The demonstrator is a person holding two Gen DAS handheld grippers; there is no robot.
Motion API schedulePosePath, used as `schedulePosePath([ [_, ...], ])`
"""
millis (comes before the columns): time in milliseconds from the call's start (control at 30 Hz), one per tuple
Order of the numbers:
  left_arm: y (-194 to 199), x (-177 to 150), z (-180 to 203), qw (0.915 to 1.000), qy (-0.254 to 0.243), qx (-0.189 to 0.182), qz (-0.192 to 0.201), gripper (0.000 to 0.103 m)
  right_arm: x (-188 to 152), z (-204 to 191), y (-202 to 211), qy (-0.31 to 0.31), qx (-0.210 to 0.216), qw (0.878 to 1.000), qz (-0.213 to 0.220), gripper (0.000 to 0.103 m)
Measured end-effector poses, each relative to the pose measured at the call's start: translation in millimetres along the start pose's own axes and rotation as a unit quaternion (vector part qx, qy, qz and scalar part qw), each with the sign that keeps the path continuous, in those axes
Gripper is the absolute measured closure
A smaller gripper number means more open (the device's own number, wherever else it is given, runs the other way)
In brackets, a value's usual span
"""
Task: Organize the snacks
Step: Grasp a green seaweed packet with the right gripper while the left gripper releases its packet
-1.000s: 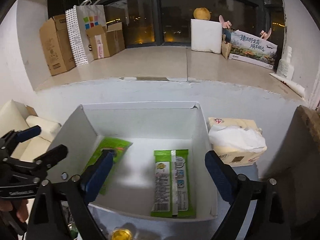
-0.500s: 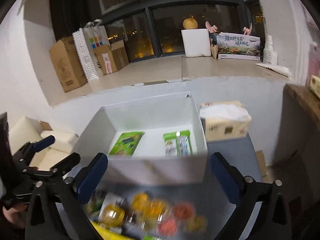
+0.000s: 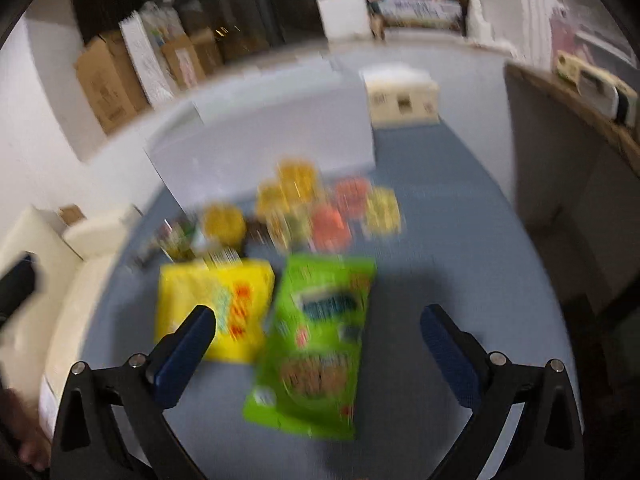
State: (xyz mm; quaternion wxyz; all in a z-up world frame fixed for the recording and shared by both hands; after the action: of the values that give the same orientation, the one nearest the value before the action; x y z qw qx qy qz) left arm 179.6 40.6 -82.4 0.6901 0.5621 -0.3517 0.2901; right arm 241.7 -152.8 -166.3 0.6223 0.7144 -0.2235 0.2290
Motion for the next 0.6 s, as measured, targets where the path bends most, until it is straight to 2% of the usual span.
schedulePosePath([
  [200,8.7,-19.5,-6.6,0.9999,0.007,0.001,-0.013,0.0,-7.5,-4.3,-16.4,0.014,-0.038,0.999,-0.014,0.0],
  [467,-5.8,-31.1,-10.2,0.9993,0.017,0.001,-0.034,0.0,-30.7,-15.4,-41.1,0.038,-0.037,0.997,-0.049,0.0],
  [533,-10.6,-32.6,-9.4,0.999,0.019,0.0,-0.039,0.0,-33.7,-17.2,-40.8,0.065,-0.064,0.995,-0.045,0.004],
  [600,-15.7,-33.8,-8.1,0.9988,0.019,0.002,-0.045,0.0,-35.2,-17.5,-38.1,0.068,-0.064,0.995,-0.039,0.012],
])
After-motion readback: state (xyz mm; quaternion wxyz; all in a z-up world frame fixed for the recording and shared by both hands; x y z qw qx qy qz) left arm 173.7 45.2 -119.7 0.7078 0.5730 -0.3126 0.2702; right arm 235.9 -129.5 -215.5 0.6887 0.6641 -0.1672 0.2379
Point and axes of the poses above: each gripper's, at about its wrist camera, not at the fingertips, and y roughly against the way its jaws point, z to its right, x to its top, the point moved 6 cm from there along -y, roughly the way its jaws point, and after that the axes turned 3 degrees about -x, right-handed, at the moved point
